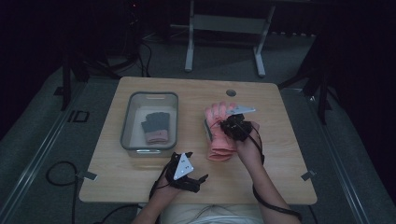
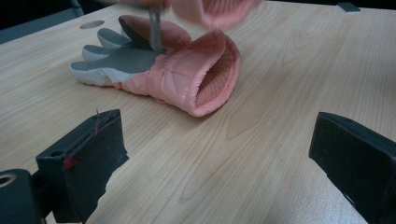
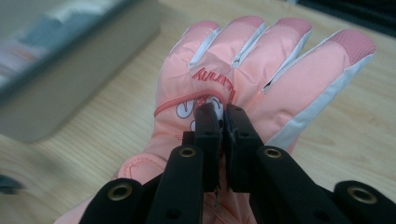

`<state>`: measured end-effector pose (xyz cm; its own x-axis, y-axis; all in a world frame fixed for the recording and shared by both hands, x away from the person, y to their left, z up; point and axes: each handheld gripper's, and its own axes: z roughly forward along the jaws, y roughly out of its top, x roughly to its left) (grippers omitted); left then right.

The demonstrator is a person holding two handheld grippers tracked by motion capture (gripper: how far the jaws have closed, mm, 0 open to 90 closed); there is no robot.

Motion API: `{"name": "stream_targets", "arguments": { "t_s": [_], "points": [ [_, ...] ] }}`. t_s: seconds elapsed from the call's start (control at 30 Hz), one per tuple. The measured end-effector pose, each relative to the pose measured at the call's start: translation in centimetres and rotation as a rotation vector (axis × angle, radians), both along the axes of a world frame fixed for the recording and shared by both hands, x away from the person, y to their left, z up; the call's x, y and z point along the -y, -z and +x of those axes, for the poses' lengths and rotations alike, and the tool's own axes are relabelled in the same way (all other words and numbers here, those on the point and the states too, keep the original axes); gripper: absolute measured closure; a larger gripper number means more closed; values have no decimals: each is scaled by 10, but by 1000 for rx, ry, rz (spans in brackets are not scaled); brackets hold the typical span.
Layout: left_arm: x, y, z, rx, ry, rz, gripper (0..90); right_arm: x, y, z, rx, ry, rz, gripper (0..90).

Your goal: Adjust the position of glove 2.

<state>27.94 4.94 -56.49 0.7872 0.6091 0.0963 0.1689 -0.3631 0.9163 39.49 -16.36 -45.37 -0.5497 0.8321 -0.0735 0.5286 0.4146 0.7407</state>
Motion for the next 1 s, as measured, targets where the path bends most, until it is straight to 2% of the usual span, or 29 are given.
{"name": "stream_targets", "arguments": {
  "t_s": [0.07,0.17,0.33,0.53,0.63,0.73,0.83,0.97,1.0],
  "points": [
    [0,0,0,0,0,-1,32,-2,12,5,-25,4,-29,851],
    [0,0,0,1,-1,4,31,-2,28,13,-73,7,-40,845],
    [0,0,0,-2,-2,2,32,0,38,18,-104,9,-17,835],
    [0,0,1,-3,-1,1,31,12,35,13,-138,-29,-35,839],
    [0,0,1,-5,-2,0,32,21,35,12,-134,-11,-44,831],
    [-1,0,2,-13,-9,-4,32,26,35,14,-144,-10,-20,792],
    [-1,0,4,-24,-16,-10,31,24,32,13,-133,-21,-13,725],
    [-2,0,5,-39,-3,-27,31,25,20,9,-108,-54,23,661],
    [-1,-1,6,-50,2,-44,31,25,18,8,-110,-61,36,654]
  ]
}}
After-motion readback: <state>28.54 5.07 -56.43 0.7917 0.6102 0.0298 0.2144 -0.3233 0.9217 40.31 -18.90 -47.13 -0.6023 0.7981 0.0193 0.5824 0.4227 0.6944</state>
